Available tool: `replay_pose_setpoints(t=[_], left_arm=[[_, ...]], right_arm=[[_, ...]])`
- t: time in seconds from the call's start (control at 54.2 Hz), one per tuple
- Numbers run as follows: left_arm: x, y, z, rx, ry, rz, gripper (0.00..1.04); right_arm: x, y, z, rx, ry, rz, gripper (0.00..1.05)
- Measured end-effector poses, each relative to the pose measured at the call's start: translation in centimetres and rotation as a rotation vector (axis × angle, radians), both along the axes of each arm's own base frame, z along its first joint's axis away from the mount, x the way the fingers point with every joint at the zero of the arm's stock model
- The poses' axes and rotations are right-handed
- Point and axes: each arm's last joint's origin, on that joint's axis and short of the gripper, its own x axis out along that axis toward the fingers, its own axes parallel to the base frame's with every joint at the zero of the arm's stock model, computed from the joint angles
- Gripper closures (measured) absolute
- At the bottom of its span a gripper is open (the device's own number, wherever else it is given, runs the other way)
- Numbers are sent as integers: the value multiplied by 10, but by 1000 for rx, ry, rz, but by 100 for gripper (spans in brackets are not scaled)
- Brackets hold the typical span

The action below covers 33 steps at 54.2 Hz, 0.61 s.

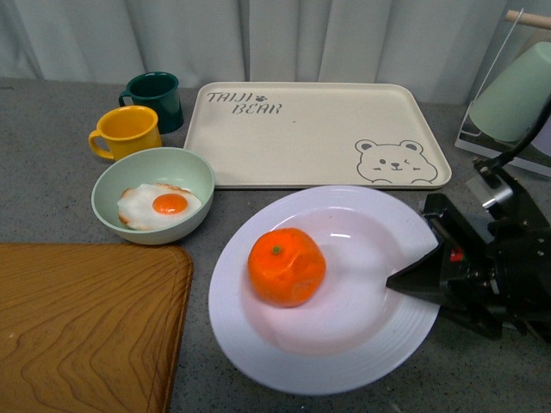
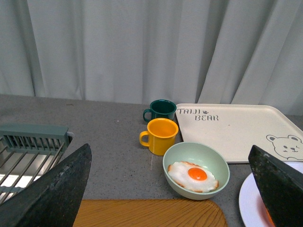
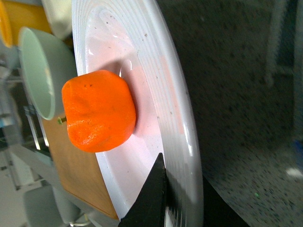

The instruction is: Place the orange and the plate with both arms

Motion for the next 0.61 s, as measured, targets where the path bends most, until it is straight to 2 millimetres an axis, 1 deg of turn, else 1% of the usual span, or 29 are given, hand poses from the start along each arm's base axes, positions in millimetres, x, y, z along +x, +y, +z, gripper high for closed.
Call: replay_pose_setpoints(t=[0.037, 0.111, 0.148, 0.184, 0.203, 0.24, 0.313, 0.35, 0.387, 0.406, 0.479, 0.516, 0.535, 0.609], left_arm=[[0, 0, 0, 0, 0, 0, 7], [0, 0, 0, 0, 0, 0, 7], [0, 0, 0, 0, 0, 0, 7], [0, 0, 0, 0, 0, 0, 7], [0, 0, 0, 0, 0, 0, 7], [0, 0, 0, 0, 0, 0, 7], [0, 0, 0, 0, 0, 0, 7], [0, 0, 0, 0, 0, 0, 7], [0, 0, 0, 0, 0, 0, 7], [0, 0, 0, 0, 0, 0, 7], [0, 0, 0, 0, 0, 0, 7], [0, 0, 0, 0, 0, 0, 7], [0, 0, 0, 0, 0, 0, 7], [0, 0, 0, 0, 0, 0, 7]], right_arm=[[4, -3, 4, 33, -27, -11, 101], [18, -6, 16, 95, -91, -29, 101], [29, -7, 21, 108, -116, -41, 101], [45, -8, 24, 123, -135, -66, 101], [46, -8, 24, 124, -136, -69, 101], [56, -8, 25, 130, -142, -78, 101], [82, -7, 22, 145, -137, -102, 101], [100, -5, 18, 151, -129, -110, 101], [112, -3, 15, 150, -121, -115, 101], [121, -2, 12, 149, -113, -120, 101], [140, 2, 6, 145, -96, -128, 101], [152, 5, 2, 135, -81, -131, 101], [161, 8, -1, 126, -71, -132, 101], [179, 16, -7, 84, -61, -123, 101]])
